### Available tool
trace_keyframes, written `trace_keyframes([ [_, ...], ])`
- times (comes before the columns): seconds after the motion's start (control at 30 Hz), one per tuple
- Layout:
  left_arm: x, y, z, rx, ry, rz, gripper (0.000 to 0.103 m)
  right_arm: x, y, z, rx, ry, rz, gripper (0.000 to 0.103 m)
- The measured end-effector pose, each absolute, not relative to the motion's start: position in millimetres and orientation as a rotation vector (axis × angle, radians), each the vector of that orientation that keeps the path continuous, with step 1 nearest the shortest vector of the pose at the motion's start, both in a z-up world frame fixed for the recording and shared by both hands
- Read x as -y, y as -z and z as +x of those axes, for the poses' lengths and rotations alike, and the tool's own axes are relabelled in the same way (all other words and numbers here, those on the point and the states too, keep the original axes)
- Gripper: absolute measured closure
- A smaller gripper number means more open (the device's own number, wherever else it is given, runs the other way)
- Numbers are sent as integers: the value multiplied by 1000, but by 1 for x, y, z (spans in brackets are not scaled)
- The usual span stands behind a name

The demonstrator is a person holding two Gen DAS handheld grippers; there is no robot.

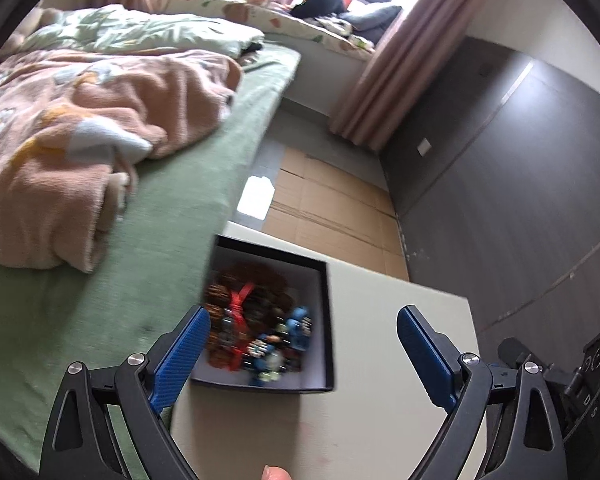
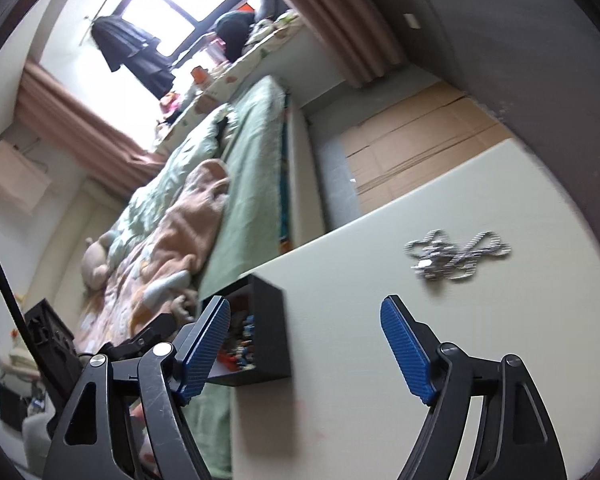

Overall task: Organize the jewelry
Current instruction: 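Grasp the silver chain necklace with the left gripper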

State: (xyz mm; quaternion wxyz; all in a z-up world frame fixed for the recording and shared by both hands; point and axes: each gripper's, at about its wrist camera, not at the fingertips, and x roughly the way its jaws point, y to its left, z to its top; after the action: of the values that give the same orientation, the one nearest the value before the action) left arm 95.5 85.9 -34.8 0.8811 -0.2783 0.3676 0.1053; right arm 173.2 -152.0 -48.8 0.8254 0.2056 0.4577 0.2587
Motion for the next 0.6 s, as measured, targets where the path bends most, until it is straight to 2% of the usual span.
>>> trace_keyframes([
  [0.6,-19,40,129,-818,-20,-484,8,239,69,182,-1047,-352,527,24],
])
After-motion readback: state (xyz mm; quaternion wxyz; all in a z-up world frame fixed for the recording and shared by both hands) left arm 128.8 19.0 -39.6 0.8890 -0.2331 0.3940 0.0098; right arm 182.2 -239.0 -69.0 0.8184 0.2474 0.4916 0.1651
